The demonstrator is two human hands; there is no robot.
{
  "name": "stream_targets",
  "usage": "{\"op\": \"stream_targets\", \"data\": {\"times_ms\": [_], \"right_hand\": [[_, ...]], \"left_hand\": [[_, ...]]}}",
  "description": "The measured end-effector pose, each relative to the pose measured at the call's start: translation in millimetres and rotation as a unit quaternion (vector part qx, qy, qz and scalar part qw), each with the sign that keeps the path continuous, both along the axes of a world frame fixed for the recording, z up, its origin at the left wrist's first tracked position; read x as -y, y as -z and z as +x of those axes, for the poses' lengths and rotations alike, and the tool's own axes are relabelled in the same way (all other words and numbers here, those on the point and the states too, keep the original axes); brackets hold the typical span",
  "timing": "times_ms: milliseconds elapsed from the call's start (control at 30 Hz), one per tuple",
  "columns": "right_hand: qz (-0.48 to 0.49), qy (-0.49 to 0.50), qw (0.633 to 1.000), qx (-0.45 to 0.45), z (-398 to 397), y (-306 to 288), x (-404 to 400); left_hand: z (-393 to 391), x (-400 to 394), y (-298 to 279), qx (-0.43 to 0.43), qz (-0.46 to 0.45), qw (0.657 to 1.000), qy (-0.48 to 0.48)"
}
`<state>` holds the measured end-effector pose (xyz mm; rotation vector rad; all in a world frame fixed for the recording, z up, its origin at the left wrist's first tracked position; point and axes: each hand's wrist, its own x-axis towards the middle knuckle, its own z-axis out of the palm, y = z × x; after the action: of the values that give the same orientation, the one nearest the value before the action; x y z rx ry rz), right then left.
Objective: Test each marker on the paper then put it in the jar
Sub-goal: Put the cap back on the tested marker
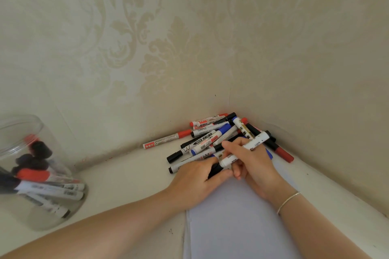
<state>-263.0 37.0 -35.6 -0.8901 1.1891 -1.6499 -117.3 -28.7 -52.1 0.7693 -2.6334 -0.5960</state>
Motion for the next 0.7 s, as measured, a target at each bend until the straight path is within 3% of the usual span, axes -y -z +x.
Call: {"op": "stream_targets", "data": {"times_ms": [133,233,300,500,600,700], "right_hand": [[0.017,-0.043,0.999,0.017,1.4,-7.2,-3.7],[0.043,-0.064,0.995,0.067,1.6,-15.1,-5.3],[0.067,-0.058,0.996,0.033,4.4,-24.0,-3.6],[-0.014,0.179,0.981,-0.069,22.3,-77.1,18.5],[-0.053,0.2,0.971,-0.123,39.7,-101.2,30.8],[-0.033,0.205,0.968,-0.14,54.7,-109.2,39.8]], "left_hand": [[1.9,-1.0,1.2,-0.008,-0.006,1.0,0.015],[4.7,-4.6,-2.0,-0.068,0.054,0.996,0.02],[7.2,-10.6,-11.1,-0.12,0.089,0.989,0.012],[16.9,-19.3,-68.3,-0.252,0.151,0.954,-0.057],[22.8,-17.7,-90.1,-0.3,0.149,0.937,-0.098],[31.5,-12.8,-96.7,-0.324,0.142,0.924,-0.147]]}}
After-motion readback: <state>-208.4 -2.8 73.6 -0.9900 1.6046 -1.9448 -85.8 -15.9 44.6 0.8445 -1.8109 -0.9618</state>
